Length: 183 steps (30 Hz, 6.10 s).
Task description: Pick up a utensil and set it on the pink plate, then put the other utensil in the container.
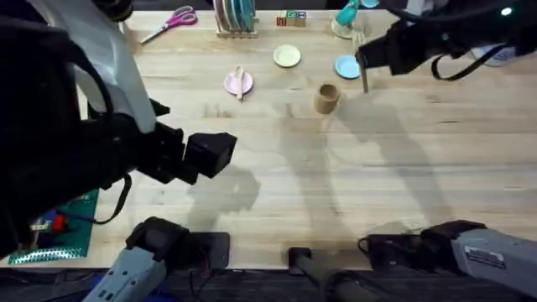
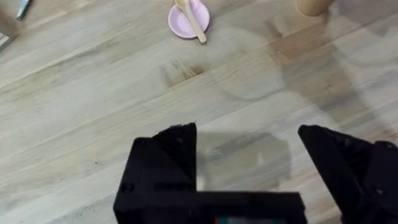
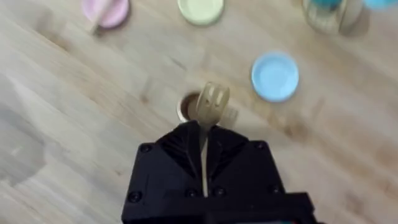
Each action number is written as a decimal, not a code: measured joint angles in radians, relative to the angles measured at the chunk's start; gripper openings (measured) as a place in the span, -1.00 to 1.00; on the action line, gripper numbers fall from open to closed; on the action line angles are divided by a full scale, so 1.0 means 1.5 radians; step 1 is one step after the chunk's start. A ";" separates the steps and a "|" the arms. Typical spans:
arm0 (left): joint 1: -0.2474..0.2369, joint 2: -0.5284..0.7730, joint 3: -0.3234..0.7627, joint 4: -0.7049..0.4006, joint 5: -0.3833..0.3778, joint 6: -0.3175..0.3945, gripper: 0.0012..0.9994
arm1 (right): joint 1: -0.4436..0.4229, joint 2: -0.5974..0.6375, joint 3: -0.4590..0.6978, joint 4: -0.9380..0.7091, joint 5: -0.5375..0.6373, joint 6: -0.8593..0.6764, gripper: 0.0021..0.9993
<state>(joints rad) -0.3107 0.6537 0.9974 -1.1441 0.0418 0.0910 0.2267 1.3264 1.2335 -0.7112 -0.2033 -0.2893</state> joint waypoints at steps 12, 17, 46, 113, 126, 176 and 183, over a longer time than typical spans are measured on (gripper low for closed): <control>0.000 0.000 0.000 0.000 0.000 0.000 0.99 | -0.071 -0.006 -0.042 0.126 -0.232 -0.199 -0.94; 0.000 0.000 0.000 0.000 0.000 0.000 0.99 | -0.083 -0.006 -0.098 0.214 -0.275 -0.249 -0.94; 0.000 0.000 0.000 0.000 0.000 0.000 0.99 | -0.163 0.071 -0.318 0.650 -0.526 -0.317 -0.94; 0.000 0.000 0.000 0.000 0.000 0.000 0.99 | -0.162 0.292 -0.319 0.760 -0.553 -0.275 1.00; 0.000 0.000 0.000 0.000 0.000 0.000 0.99 | -0.159 0.135 -0.319 0.551 -0.485 -0.255 1.00; 0.000 0.000 0.000 0.000 0.000 0.000 0.99 | -0.134 -0.283 -0.066 -0.256 -0.243 -0.141 1.00; 0.000 0.000 0.000 0.000 0.000 0.000 0.99 | -0.134 -0.305 -0.066 -0.260 -0.243 -0.141 1.00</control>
<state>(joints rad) -0.3107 0.6537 0.9974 -1.1442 0.0418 0.0912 0.0261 0.8696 1.1349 -1.1007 -0.5674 -0.5007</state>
